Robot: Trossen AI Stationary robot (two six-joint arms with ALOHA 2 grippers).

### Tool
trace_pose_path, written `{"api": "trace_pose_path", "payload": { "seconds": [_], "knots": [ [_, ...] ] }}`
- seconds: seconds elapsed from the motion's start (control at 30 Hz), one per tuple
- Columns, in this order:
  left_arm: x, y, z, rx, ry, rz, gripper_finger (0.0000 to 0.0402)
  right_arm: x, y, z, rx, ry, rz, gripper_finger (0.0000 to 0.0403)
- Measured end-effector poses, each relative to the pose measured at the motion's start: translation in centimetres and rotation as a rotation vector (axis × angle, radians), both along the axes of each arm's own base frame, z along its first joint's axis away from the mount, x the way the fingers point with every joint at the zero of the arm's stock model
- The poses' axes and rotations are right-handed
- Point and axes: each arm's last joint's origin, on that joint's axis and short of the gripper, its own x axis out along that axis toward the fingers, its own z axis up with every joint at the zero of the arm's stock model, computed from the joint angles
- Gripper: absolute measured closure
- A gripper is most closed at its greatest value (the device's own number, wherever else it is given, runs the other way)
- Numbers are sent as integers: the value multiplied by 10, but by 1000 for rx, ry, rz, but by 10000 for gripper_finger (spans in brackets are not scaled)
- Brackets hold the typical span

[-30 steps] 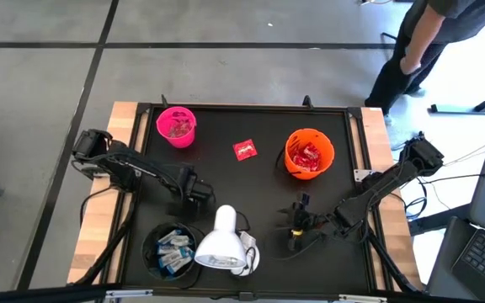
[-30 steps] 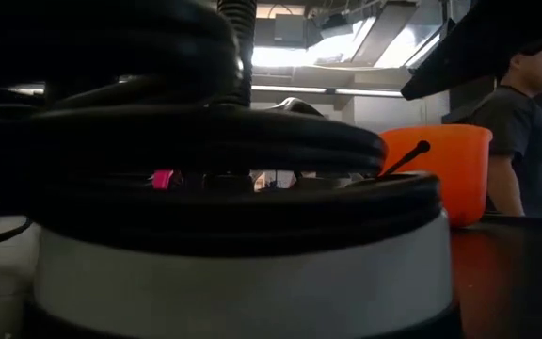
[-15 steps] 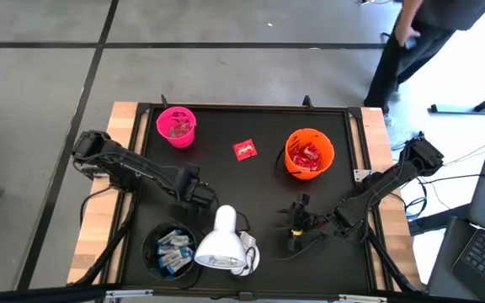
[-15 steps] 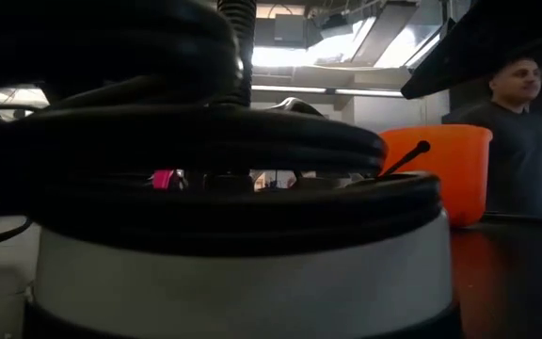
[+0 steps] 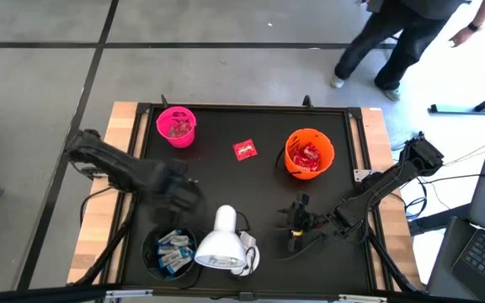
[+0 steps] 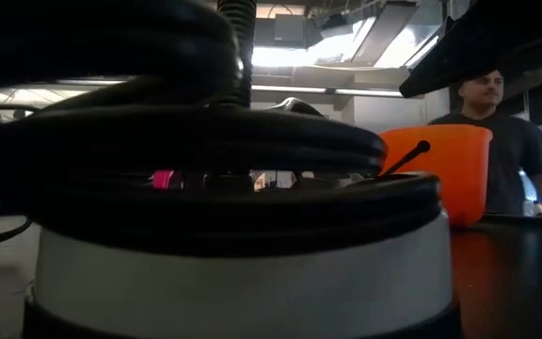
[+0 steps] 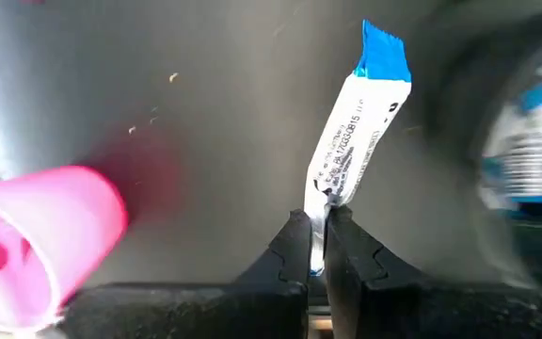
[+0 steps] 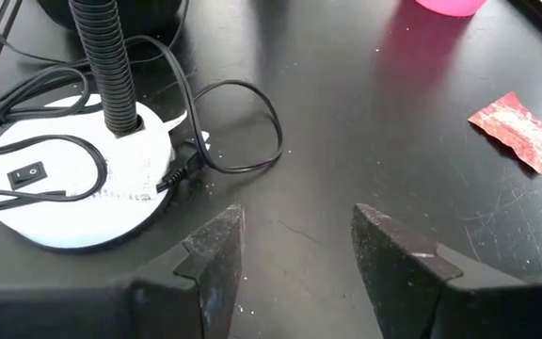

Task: Sort candy
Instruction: Put the white chocolate into the black bucket

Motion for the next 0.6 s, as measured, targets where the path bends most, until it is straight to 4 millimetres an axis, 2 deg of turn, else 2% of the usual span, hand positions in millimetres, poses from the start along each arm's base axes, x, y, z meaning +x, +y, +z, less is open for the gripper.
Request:
{"api": "trace_pose_path", "payload": {
  "seconds": [0.13, 0.23, 0.33, 0.47, 0.6],
  "knots": [
    [-20, -23, 45, -117, -183, 27, 401, 0, 0, 0, 4, -4, -1, 210],
    [-35, -45, 63, -200, -262, 28, 401, 0, 0, 1, 6, -6, -1, 210],
    [-47, -72, 62, -258, -276, 3, 401, 1, 0, 1, 6, -7, -2, 210],
    [-53, -101, 50, -300, -274, -27, 401, 1, 0, 1, 6, -9, -3, 210],
    [-52, -114, 39, -303, -277, 5, 390, 2, 1, 2, 11, -24, -7, 210]
  ]
}}
